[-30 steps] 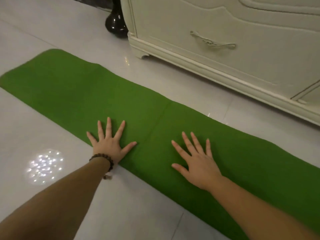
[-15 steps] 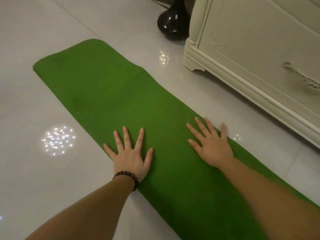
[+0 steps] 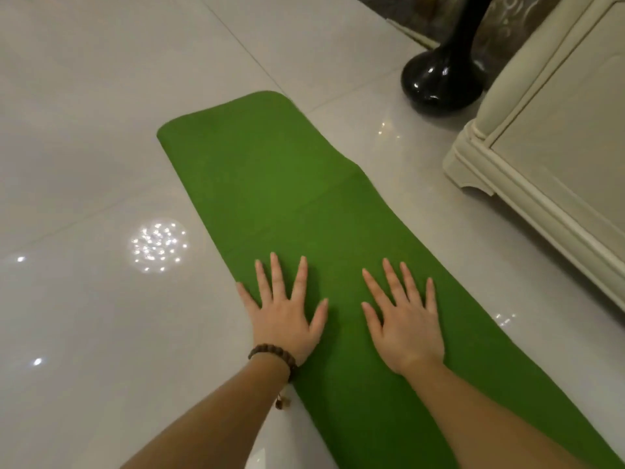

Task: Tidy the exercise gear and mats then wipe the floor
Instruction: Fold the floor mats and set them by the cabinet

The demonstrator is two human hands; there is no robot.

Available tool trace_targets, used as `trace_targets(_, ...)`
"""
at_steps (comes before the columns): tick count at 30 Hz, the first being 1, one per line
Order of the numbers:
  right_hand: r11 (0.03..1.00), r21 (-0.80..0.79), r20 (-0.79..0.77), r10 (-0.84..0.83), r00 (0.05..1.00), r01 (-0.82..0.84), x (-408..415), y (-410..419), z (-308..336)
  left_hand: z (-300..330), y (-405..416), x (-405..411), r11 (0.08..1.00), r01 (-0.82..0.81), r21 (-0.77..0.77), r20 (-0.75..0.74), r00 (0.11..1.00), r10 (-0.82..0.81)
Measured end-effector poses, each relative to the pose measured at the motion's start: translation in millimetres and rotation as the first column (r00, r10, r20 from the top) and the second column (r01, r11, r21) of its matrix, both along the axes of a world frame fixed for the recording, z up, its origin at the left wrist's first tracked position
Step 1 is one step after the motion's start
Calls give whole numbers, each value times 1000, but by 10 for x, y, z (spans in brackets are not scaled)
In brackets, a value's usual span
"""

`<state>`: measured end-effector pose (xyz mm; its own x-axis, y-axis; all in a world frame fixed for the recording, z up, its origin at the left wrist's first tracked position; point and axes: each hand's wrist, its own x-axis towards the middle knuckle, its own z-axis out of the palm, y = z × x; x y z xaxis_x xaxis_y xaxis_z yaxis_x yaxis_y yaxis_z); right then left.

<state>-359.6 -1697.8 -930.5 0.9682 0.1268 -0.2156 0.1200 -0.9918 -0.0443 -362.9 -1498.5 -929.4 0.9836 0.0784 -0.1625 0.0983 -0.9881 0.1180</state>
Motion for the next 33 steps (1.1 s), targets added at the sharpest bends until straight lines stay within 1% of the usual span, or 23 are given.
trace_targets(2, 1000, -20, -5, 6, 1000, -6, 0, -16, -38, 49, 264, 492, 992, -110, 66, -4, 994, 111)
trace_targets(3, 1000, -23, -5, 0, 1000, 0, -19, -40, -46, 64, 356, 697, 986, -136, 96, -5, 990, 138)
trace_targets(5, 1000, -18, -23, 3, 1000, -4, 1, -29, -36, 43, 479, 996, 983, -154, 102, -49, 986, 160)
trace_targets(9, 1000, -14, -58, -3, 998, 3, 1, -16, -2, -16, 511, 1051, 988, -141, 63, -110, 983, 148)
trace_targets(11, 996, 74, 9, -59, 998, 58, 138, 151, 81, -12, 532, 1057, 987, -148, 57, -100, 983, 153)
trace_targets(12, 990, 134, 31, -49, 998, 45, 301, 321, 122, -12, 540, 1068, 988, -149, 49, -102, 983, 154)
trace_targets(13, 982, 188, 56, 4, 998, -14, 514, 526, 138, -19, 541, 1075, 989, -143, 43, -109, 983, 147)
trace_targets(14, 971, 213, 69, 94, 993, -107, 769, 769, 146, -21, 538, 1078, 990, -135, 45, -114, 984, 139)
trace_targets(15, 956, 214, 49, 196, 979, -202, 1025, 1000, 142, -34, 539, 1067, 990, -134, 48, -110, 984, 139)
trace_targets(17, 923, 163, 0, 353, 936, -348, 1528, 1230, 97, -47, 552, 1066, 988, -151, 35, -82, 985, 154)
trace_targets(19, 910, 24, -42, 415, 909, -414, 2010, 1077, 31, -58, 562, 1071, 986, -166, 26, -66, 984, 167)
trace_targets(20, 923, -34, -60, 380, 923, -382, 2215, 930, 18, -65, 561, 1066, 986, -167, 27, -63, 984, 169)
trace_targets(21, 953, -74, -80, 287, 954, -293, 2408, 790, 22, -69, 560, 1067, 985, -169, 22, -59, 984, 170)
trace_targets(22, 978, -90, -89, 181, 979, -189, 2580, 723, 65, -70, 560, 1072, 985, -170, 13, -62, 983, 170)
trace_targets(23, 990, -77, -84, 115, 990, -122, 2709, 760, 131, -69, 563, 1075, 986, -167, 4, -70, 983, 167)
trace_targets(24, 988, -47, -47, 142, 989, -144, 2794, 914, 194, -64, 568, 1086, 987, -162, -1, -72, 984, 161)
trace_targets(25, 965, -4, 7, 261, 965, -261, 2830, 1170, 248, -60, 568, 1095, 988, -157, -2, -75, 985, 156)
trace_targets(26, 904, 47, 38, 424, 905, -425, 2812, 1479, 299, -49, 567, 1094, 988, -152, 2, -76, 985, 152)
trace_targets(28, 691, 124, 39, 713, 700, -712, 2706, 2106, 291, -46, 567, 1092, 989, -149, 5, -81, 985, 149)
trace_targets(29, 596, 125, 31, 797, 604, -793, 2673, 2377, 245, -51, 572, 1091, 989, -151, 4, -89, 985, 151)
trace_targets(30, 543, 104, 13, 837, 547, -833, 2685, 2600, 177, -61, 579, 1090, 989, -151, 1, -97, 984, 151)
trace_targets(31, 530, 87, -19, 848, 530, -844, 2745, 2773, 104, -74, 586, 1087, 989, -151, -2, -103, 983, 150)
trace_targets(33, 568, 67, -50, 823, 566, -820, 2931, 3009, -5, -93, 590, 1087, 989, -150, -5, -108, 983, 148)
